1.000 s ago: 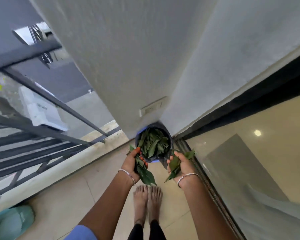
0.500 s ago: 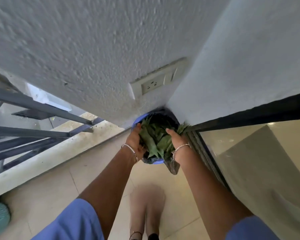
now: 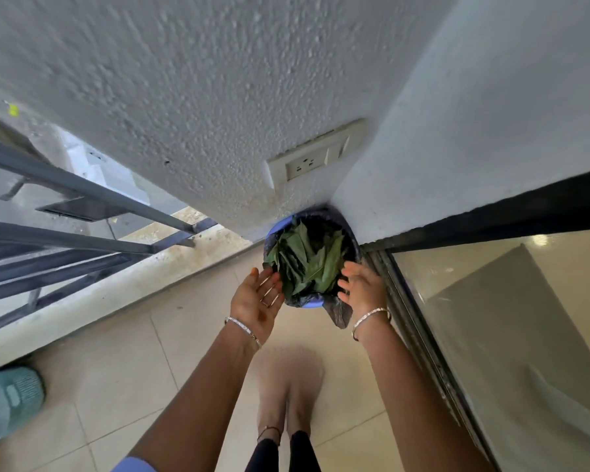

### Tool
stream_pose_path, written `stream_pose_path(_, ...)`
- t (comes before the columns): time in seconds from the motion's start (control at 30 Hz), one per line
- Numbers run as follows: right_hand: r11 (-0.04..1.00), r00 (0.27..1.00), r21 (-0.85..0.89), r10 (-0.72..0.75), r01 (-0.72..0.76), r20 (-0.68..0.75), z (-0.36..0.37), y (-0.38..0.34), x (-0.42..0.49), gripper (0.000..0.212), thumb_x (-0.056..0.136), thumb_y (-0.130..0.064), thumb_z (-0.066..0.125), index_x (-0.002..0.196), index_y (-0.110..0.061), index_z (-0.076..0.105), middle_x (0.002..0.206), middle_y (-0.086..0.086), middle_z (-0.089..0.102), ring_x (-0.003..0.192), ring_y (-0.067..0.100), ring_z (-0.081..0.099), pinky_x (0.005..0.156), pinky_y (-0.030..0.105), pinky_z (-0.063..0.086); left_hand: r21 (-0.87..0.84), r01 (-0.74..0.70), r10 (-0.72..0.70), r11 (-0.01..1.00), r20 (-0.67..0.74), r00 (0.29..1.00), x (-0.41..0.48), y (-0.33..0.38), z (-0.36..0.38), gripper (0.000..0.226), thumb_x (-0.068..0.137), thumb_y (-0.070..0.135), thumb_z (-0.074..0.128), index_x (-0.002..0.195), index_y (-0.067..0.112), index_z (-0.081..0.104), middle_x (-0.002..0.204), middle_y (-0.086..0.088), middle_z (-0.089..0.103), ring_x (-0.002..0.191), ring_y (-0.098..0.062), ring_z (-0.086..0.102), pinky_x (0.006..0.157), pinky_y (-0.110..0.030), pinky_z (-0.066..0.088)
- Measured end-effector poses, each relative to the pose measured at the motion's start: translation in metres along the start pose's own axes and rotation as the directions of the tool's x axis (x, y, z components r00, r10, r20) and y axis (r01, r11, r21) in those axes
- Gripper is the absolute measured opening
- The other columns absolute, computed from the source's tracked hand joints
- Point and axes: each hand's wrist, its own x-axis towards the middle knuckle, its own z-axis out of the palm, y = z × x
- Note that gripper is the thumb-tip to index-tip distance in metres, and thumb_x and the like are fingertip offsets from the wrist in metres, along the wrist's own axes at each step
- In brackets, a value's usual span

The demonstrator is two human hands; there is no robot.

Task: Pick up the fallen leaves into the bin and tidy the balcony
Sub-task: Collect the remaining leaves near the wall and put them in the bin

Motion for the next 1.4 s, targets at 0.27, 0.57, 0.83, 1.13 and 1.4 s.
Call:
stream_pose_path(0.27, 0.973, 0.997, 0.224, 0.068, -0.057, -0.040, -0.029, -0.031, -0.124, 0.026, 0.092, 0.006, 0.045, 0.097, -0.005, 0.068, 0.076, 0.010, 0.068, 0.064, 0.020, 0.062, 0.059, 0.028, 0.048, 0.116, -0.105, 0.109, 0.988, -0.024, 0.994, -0.107, 0.001, -0.003, 0.028, 0.102, 0.014, 0.040, 0.115, 0.005, 0.063, 0.105, -0.013, 0.069, 0.090, -0.024, 0.067, 0.090, -0.038, 0.054)
stream_pose_path(0.57, 0.974, 0.999, 0.227, -0.017, 0.008, 0.038, -0.048, -0.118, -0.284, 0.023, 0.094, 0.005, 0.046, 0.102, -0.002, 0.066, 0.077, 0.010, 0.065, 0.062, 0.020, 0.060, 0.057, 0.028, 0.049, 0.140, -0.210, 0.209, 0.968, 0.021, 0.978, -0.275, 0.036, -0.022, 0.025, 0.102, 0.016, 0.042, 0.113, 0.007, 0.063, 0.096, -0.010, 0.068, 0.083, -0.023, 0.068, 0.076, -0.033, 0.056)
stream_pose_path(0.83, 0.977, 0.969, 0.121, -0.195, 0.177, 0.154, -0.055, -0.191, -0.411, 0.020, 0.093, 0.004, 0.044, 0.089, -0.005, 0.062, 0.068, 0.010, 0.060, 0.045, 0.013, 0.054, 0.045, 0.021, 0.041, -0.039, -0.276, 0.279, 0.960, 0.122, 0.953, -0.410, 0.071, -0.043, 0.023, 0.103, 0.017, 0.042, 0.100, 0.010, 0.063, 0.094, -0.007, 0.065, 0.084, -0.021, 0.065, 0.079, -0.032, 0.054)
stream_pose_path(1.13, 0.942, 0.841, 0.017, -0.308, 0.336, 0.445, -0.049, -0.201, -0.504, 0.022, 0.093, 0.007, 0.042, 0.090, -0.001, 0.062, 0.066, 0.012, 0.055, 0.047, 0.017, 0.049, 0.040, 0.019, 0.037, -0.247, -0.441, 0.465, 0.863, 0.044, 0.884, -0.505, 0.045, -0.091, 0.023, 0.102, 0.018, 0.043, 0.098, 0.011, 0.064, 0.093, -0.006, 0.066, 0.083, -0.020, 0.065, 0.079, -0.032, 0.054)
stream_pose_path(1.4, 0.891, 0.701, -0.143, -0.231, 0.430, 0.674, -0.074, -0.133, -0.556, 0.025, 0.089, 0.006, 0.043, 0.097, -0.002, 0.065, 0.069, 0.010, 0.060, 0.051, 0.018, 0.054, 0.046, 0.021, 0.043, -0.470, -0.563, 0.536, 0.679, -0.207, 0.819, -0.569, -0.068, -0.159, 0.024, 0.101, 0.019, 0.043, 0.092, 0.012, 0.064, 0.089, -0.006, 0.063, 0.078, -0.020, 0.061, 0.077, -0.033, 0.051)
